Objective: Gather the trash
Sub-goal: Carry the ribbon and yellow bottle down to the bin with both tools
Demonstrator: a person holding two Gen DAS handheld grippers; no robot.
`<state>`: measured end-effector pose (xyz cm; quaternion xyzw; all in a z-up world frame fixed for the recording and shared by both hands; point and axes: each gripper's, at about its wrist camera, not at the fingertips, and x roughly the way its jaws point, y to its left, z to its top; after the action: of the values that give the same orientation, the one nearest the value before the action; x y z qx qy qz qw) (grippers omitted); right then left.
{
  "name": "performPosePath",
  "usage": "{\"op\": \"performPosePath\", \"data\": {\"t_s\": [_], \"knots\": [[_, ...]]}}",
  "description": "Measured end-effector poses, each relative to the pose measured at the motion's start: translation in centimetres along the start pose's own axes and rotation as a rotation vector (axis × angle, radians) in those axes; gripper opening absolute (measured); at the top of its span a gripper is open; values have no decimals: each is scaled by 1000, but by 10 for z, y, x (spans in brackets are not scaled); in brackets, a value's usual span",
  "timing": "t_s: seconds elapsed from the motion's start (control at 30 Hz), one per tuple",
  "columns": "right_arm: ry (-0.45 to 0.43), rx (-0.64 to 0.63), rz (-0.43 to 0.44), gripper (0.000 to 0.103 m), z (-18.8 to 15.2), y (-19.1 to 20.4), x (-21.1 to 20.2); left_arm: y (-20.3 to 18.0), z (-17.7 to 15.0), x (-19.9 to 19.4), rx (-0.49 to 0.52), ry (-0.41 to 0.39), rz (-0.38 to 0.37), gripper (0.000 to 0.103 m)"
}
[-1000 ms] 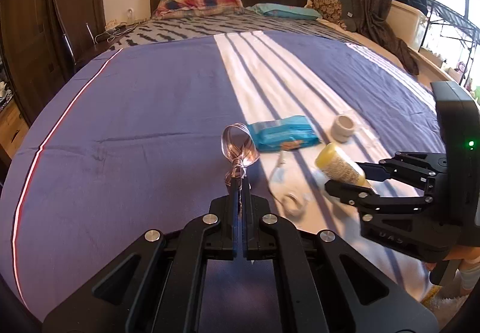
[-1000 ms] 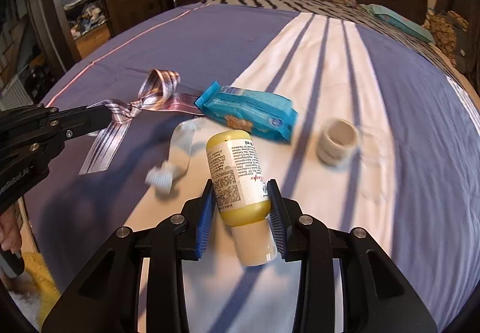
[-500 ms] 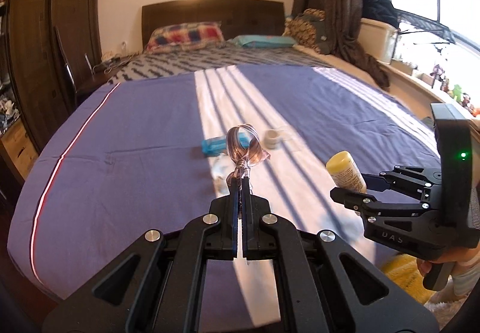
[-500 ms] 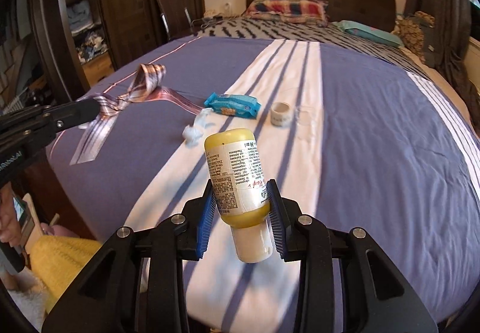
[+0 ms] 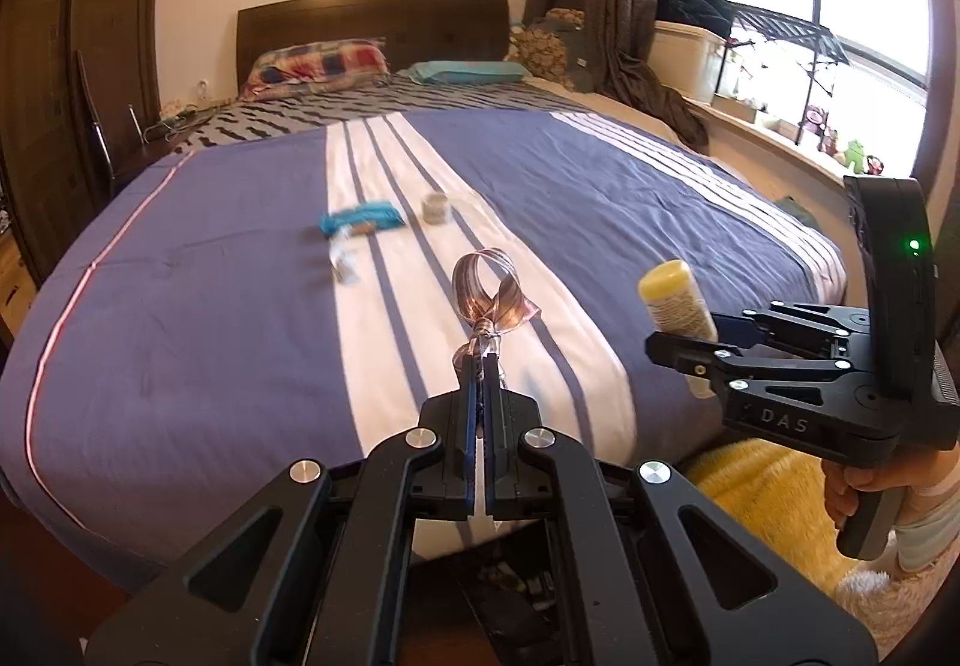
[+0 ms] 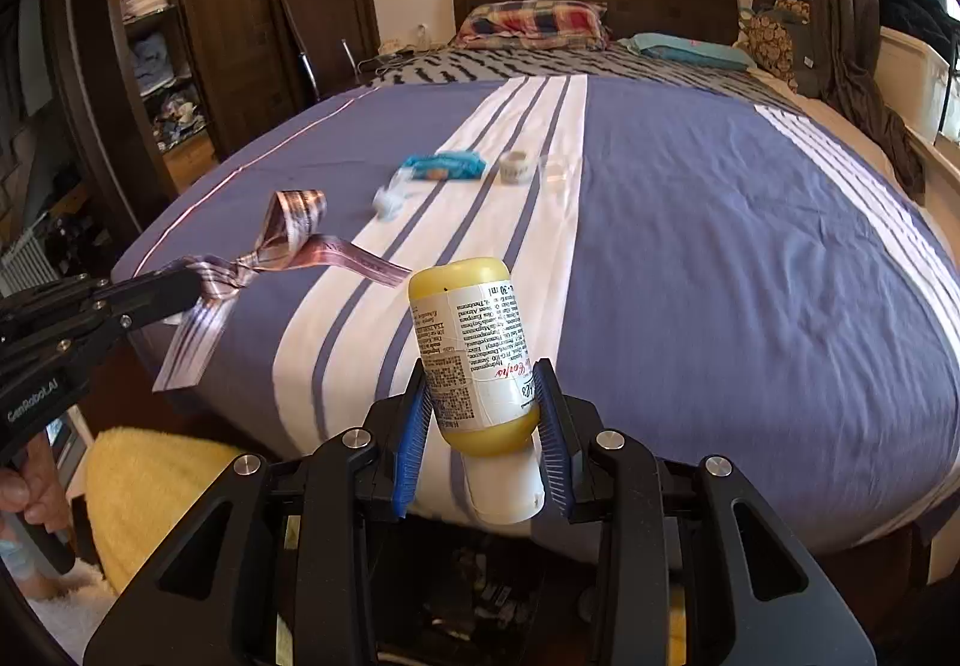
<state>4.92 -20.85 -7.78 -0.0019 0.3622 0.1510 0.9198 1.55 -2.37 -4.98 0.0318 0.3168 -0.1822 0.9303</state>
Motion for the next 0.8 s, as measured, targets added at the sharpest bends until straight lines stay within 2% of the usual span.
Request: {"op": "performPosePath", "data": {"t_s": [0.13, 0.33, 0.43, 0.8], "knots": [[17, 3, 9, 35, -21, 4, -3, -9, -23, -4, 0, 27, -27, 0], [68, 11, 27, 35, -54, 9, 0, -18, -62, 12, -15, 131, -65, 0], [105, 17, 33, 35, -72, 9, 7, -22, -87, 30, -22, 207, -89, 0], [261, 67, 44, 34, -123, 3, 51, -22, -155, 100, -57, 430, -106, 0]]}}
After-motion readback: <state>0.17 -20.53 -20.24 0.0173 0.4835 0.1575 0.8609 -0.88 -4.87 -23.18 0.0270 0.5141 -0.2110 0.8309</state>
